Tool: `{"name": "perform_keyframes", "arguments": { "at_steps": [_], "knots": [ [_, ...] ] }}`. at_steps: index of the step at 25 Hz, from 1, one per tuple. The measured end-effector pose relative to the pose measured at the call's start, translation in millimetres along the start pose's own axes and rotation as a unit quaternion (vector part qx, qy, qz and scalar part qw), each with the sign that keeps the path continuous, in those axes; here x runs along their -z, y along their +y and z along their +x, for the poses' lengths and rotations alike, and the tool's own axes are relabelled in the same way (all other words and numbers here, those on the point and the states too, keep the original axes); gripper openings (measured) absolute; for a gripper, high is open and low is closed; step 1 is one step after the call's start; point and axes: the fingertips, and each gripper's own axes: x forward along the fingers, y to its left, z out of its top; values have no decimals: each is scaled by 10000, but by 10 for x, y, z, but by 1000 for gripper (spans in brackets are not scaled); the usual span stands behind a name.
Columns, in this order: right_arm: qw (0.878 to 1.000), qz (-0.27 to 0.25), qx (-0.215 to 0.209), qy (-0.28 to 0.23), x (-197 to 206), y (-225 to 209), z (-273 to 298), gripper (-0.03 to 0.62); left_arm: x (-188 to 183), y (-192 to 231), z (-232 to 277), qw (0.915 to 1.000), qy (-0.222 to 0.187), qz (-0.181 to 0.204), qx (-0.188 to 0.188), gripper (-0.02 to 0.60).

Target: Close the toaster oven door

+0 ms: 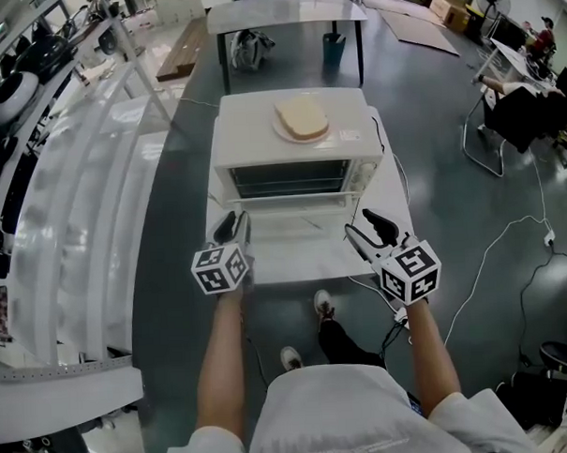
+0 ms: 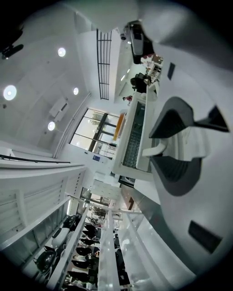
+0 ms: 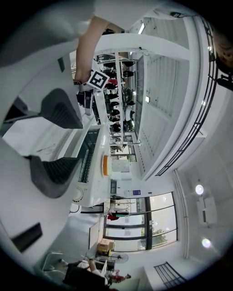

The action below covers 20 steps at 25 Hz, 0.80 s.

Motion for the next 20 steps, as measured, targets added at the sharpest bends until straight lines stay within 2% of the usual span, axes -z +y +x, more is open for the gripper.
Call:
{"name": "perform_keyframes", "arguments": {
  "at_steps": [7,12,15,20],
  "knots": [
    [10000,48,32,-21,-63,-236,104,207,-354,66,277,9992,-361,41,-146,118],
    [9999,95,78,7,-46,-411,138,207,-523,120,480,9981,-540,-87,-271,118],
    [9999,109,107,32,-41,-482,134,207,-593,146,554,9978,-570,-192,-279,120],
    [9999,89,125,64,-54,-539,152,206,-592,149,554,9977,-631,-113,-213,123]
  ]
}}
